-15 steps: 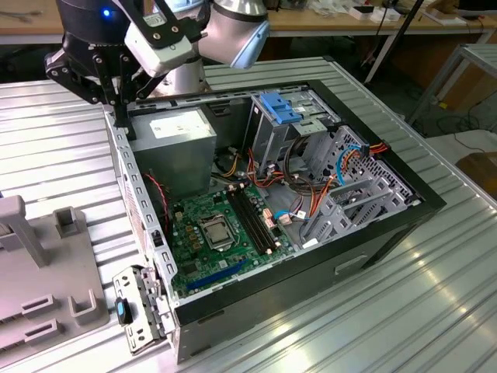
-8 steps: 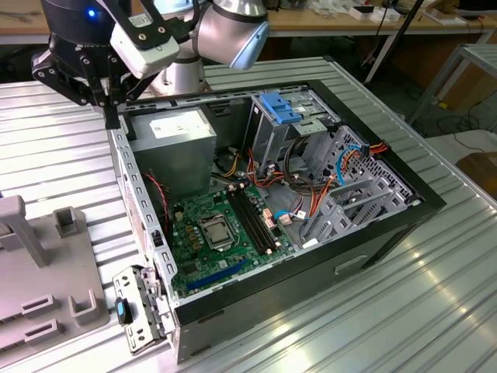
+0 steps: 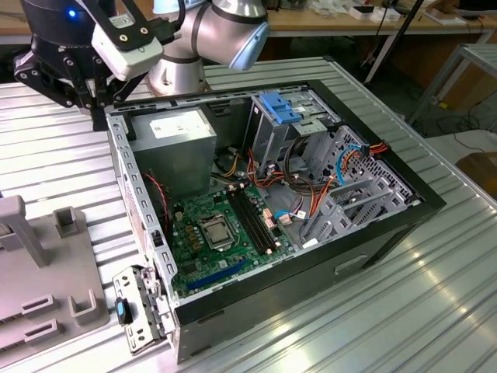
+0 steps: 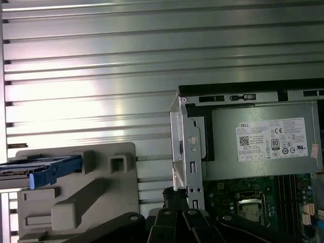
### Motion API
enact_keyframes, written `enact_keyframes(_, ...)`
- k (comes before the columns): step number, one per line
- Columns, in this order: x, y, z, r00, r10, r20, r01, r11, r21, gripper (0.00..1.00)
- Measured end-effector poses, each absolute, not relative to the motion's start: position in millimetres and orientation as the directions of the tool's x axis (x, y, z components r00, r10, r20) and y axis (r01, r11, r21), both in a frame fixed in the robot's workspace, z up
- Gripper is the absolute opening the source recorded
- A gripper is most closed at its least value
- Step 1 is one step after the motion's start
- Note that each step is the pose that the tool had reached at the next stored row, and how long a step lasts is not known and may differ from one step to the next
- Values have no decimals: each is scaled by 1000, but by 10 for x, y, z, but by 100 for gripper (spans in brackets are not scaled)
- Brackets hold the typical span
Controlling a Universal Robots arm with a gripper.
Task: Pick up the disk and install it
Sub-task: 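Reach for the disk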
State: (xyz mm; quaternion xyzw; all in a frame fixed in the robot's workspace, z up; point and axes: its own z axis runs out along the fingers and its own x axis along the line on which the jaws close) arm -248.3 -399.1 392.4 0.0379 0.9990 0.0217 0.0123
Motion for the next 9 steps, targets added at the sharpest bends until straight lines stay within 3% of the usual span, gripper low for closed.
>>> enact_keyframes(9,-2654,-3992,3921,-997,76,-22,75,996,44,11)
